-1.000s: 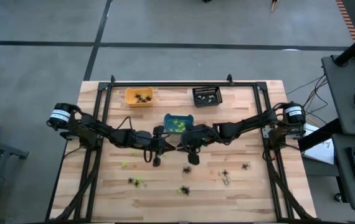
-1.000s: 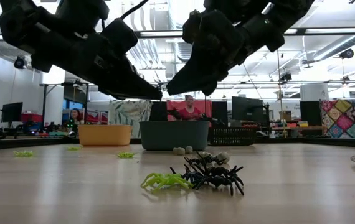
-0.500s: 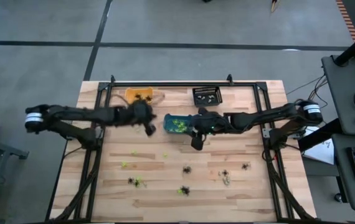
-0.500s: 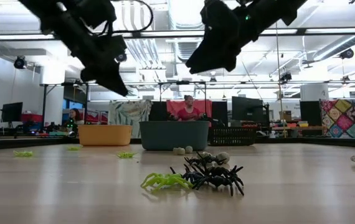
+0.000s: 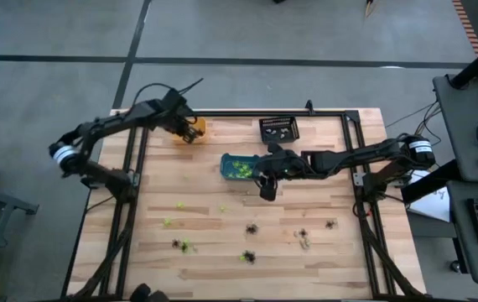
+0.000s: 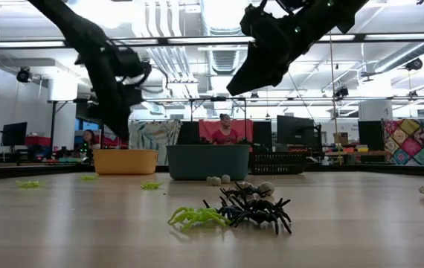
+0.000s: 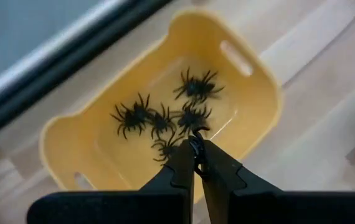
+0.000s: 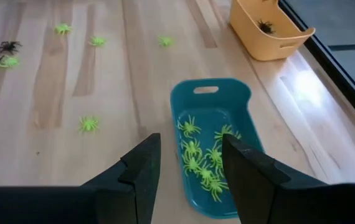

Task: Sort Halloween decoration
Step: Put the black spider toy into the yellow bin

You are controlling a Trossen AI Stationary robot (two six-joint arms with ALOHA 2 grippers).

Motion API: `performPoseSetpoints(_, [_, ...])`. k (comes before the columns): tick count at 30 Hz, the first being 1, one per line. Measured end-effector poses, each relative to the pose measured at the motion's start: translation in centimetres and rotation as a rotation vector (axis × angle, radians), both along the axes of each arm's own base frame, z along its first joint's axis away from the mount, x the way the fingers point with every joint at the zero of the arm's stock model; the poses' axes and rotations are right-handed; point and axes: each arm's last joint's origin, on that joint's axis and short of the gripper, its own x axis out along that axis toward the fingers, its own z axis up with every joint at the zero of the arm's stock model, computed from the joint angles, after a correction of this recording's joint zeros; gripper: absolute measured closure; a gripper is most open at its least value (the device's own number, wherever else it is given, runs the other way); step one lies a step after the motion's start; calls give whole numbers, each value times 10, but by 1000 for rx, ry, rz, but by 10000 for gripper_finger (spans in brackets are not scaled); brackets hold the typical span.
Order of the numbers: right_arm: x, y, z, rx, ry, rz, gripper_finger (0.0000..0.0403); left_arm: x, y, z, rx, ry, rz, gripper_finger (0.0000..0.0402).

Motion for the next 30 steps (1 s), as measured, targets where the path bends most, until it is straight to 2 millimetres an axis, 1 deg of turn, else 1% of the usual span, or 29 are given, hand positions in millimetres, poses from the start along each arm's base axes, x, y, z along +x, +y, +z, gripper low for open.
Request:
performPoseSetpoints(4, [-1,-3,-2,-15,15,-3,243,4,7,-19,-41,66,-13,402])
performPoseSetpoints(9, [-6,-13,-7,-91,91,-26,243,9,13,-25,-38,98,-23,402])
performPoseSetpoints(12, [-10,-26,-10,-153,149,-34,243,10,15,-24,-28,104,-38,402])
performPoseSetpoints(15, [-13,-45,-10,-190,176,-60,243,11,15,-23,-28,105,-40,402])
performPoseSetpoints(19, [-18,-74,-5,-189,172,-153,243,10,14,-23,-40,106,-20,401])
performPoseSetpoints(21, [-20,-85,-3,-165,156,-209,243,9,14,-25,-46,108,9,401])
performPoseSetpoints(25, [-26,-97,-6,-146,173,-256,243,8,16,-29,10,184,84,401])
performPoseSetpoints(30, [-31,-110,-8,-223,210,-229,243,9,18,-28,33,177,76,401])
